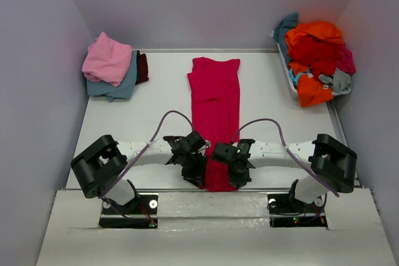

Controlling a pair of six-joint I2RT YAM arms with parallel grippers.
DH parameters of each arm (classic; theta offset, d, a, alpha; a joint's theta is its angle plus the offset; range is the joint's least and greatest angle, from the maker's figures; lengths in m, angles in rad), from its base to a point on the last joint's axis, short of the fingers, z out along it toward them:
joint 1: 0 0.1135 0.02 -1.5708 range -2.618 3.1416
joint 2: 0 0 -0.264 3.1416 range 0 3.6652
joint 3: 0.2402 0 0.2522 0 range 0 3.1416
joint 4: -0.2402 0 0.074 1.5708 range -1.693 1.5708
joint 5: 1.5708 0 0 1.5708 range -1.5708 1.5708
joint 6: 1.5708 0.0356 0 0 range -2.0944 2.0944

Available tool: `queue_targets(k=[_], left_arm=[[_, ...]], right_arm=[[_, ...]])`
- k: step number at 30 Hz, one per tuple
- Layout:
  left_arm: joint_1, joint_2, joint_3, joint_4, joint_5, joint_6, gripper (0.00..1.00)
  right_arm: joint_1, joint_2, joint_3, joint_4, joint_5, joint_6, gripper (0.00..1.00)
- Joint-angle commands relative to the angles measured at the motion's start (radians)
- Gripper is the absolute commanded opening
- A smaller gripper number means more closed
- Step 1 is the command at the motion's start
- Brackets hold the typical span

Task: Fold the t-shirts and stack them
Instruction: Grab the bottom of the folded rectangular tshirt with both arms

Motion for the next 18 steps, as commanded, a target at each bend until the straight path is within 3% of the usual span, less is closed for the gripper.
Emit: queue_targets(k=[1, 8, 9, 10, 18], left_arm=[[-0.002, -0.009, 0.006, -0.029, -0.051, 0.010, 0.34], [-0.002, -0.002, 0.017, -0.068, -0.095, 0.016, 0.22], [-0.002, -0.003, 0.023, -0.075, -0.115, 0.018, 0.11], [-0.002, -0.006, 0.028, -0.086, -0.129, 0.016, 0.09], [-0.002, -0.074, 0.109, -0.250, -0.298, 0.003, 0.06]], right_arm=[[-0.005, -0.026, 0.032, -0.029, 0.030, 0.000, 0.12], [-0.005, -0.025, 0.037, -0.032, 0.030, -0.003, 0.12], [-0.005, -0.028, 0.038, -0.035, 0.032, -0.003, 0.12], [-0.005, -0.028, 0.040, -0.039, 0.035, -0.003, 0.12], [-0.005, -0.058, 0.104, -0.110, 0.090, 0.004, 0.11]])
